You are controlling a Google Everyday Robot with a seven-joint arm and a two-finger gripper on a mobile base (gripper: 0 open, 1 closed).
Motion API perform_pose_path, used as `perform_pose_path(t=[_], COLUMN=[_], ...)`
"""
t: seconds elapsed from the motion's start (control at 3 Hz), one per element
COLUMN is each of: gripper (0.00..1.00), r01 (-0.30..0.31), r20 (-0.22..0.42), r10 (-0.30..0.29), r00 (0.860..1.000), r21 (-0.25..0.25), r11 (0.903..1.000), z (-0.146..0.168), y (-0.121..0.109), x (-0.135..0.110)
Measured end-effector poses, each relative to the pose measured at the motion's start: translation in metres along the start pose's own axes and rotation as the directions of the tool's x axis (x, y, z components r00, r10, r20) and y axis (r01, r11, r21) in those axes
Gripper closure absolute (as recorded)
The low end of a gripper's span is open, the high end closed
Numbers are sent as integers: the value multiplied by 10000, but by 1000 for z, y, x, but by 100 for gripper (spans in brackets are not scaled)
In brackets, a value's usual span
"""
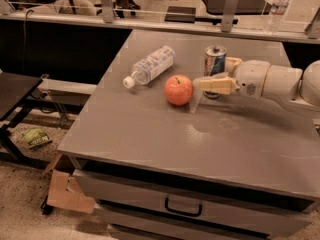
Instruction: Move redbull can near apple
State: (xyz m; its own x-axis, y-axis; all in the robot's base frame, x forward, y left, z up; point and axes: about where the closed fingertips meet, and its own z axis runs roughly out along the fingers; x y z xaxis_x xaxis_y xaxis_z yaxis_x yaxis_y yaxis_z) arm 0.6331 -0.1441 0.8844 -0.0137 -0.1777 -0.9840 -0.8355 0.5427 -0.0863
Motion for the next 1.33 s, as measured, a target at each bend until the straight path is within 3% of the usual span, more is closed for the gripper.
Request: perform_pose_path(t=[0.33, 0.67, 1.0, 1.33], gripper=[0, 0, 0, 0], r01=[-500, -574, -229, -134], r20=[-430, -751, -1359, -1332], r10=[544, 728, 714, 623], r00=[9976, 9945, 9881, 9891], r21=[975, 1896, 3290, 3401], r11=[9940, 9802, 9440, 9403], z=[-40, -74, -122, -121], y=[-5, -11, -22, -24], x=[1, -3, -5, -11])
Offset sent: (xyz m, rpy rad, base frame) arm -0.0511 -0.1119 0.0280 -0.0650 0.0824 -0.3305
